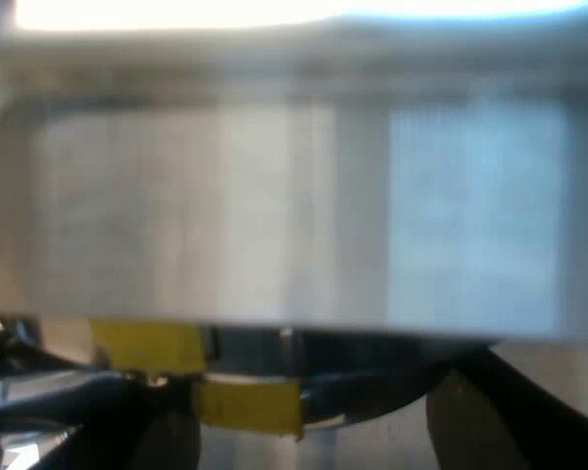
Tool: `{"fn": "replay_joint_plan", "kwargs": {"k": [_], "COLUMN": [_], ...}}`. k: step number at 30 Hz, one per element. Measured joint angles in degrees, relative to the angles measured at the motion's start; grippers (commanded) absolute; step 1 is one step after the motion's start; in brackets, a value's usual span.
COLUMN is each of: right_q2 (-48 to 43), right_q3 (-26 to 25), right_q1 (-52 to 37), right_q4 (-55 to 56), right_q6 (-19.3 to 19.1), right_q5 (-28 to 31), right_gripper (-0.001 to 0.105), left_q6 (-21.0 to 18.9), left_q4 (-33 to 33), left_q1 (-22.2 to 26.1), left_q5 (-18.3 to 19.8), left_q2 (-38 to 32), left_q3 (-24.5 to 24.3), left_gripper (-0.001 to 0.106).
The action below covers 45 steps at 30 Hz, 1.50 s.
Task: Put the handle in the coffee machine
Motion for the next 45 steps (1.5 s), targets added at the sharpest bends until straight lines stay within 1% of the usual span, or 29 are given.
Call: {"fn": "replay_joint_plan", "kwargs": {"k": [9,12,17,18,19,20,21,23,24,25,26,27,32,36,38,41,45], "right_q2": [0.0,0.0,0.0,0.0,0.0,0.0,0.0,0.0,0.0,0.0,0.0,0.0,0.0,0.0,0.0,0.0,0.0], "right_q3": [0.0,0.0,0.0,0.0,0.0,0.0,0.0,0.0,0.0,0.0,0.0,0.0,0.0,0.0,0.0,0.0,0.0], "right_q1": [0.0,0.0,0.0,0.0,0.0,0.0,0.0,0.0,0.0,0.0,0.0,0.0,0.0,0.0,0.0,0.0,0.0], "right_q4": [0.0,0.0,-0.1,-0.1,-0.1,-0.1,-0.1,-0.1,-0.1,-0.1,-0.1,-0.1,-0.1,-0.1,-0.1,-0.1,-0.1], "right_q6": [0.0,0.0,0.0,0.0,0.0,0.0,0.0,0.0,0.0,0.0,0.0,0.0,0.0,0.0,0.0,0.0,0.0], "right_q5": [0.0,0.0,0.0,0.0,0.0,0.0,0.0,0.0,0.0,0.0,0.0,0.0,0.0,0.0,0.0,0.0,0.0], "right_gripper": [0.054,0.054,0.054,0.054,0.054,0.054,0.054,0.054,0.054,0.054,0.054,0.054,0.054,0.054,0.054,0.054,0.054], "left_q6": [0.0,0.0,0.5,0.5,0.5,0.5,0.5,0.5,0.5,0.5,0.5,0.5,0.5,0.5,0.5,0.5,0.5], "left_q4": [0.0,0.0,-1.9,-2.0,-2.2,-2.6,-2.8,-3.1,-3.1,-3.3,-3.6,-3.9,-7.0,-7.7,-7.7,-7.1,-4.6], "left_q1": [0.1,1.8,6.5,6.9,8.0,8.9,9.3,10.2,10.3,10.2,10.2,10.2,10.2,10.2,10.2,10.2,10.2], "left_q5": [-0.3,-0.1,3.9,4.2,5.3,6.2,6.4,6.3,5.8,3.9,1.5,0.8,-6.7,-8.3,-10.7,-12.7,-12.8], "left_q2": [-0.2,-1.5,-5.3,-5.5,-5.6,-5.6,-5.6,-5.6,-5.6,-5.6,-5.6,-5.4,-2.6,0.5,2.4,3.7,3.8], "left_q3": [0.0,-0.2,-1.5,-1.5,-1.5,-1.5,-1.5,-1.5,-1.5,-1.5,-1.5,-1.5,-1.5,-1.5,-1.5,-1.5,-1.7], "left_gripper": [0.068,0.068,0.068,0.068,0.064,0.057,0.052,0.025,0.020,0.004,0.001,0.001,0.001,0.001,0.001,0.001,0.001]}}
